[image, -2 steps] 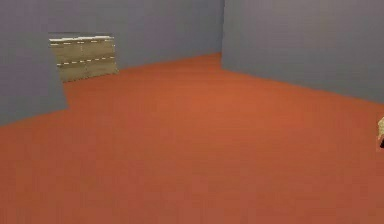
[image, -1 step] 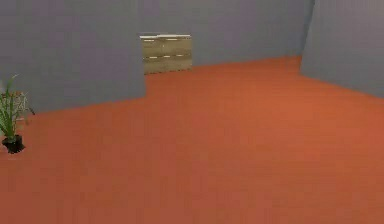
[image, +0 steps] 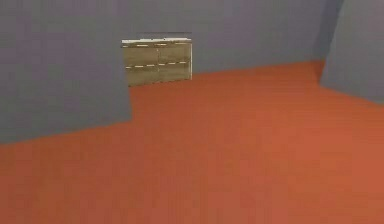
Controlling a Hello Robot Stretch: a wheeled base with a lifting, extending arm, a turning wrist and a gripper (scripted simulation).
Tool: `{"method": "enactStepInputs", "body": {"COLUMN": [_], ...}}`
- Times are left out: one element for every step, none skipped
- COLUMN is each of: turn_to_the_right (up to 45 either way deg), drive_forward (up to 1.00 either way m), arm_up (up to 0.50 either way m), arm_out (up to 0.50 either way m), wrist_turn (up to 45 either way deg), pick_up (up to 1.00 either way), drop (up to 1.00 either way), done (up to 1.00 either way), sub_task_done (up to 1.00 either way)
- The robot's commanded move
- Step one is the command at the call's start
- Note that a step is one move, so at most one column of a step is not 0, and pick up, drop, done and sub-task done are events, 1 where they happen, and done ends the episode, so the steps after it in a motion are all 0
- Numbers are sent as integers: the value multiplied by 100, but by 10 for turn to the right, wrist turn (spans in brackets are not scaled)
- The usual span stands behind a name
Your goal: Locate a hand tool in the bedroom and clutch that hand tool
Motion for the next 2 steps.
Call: {"method": "enactStepInputs", "body": {"turn_to_the_right": [-30,0], "drive_forward": [0,100], "arm_up": [0,0], "arm_out": [0,0], "wrist_turn": [0,0], "pick_up": [0,0], "drop": [0,0], "done": [0,0], "sub_task_done": [0,0]}}
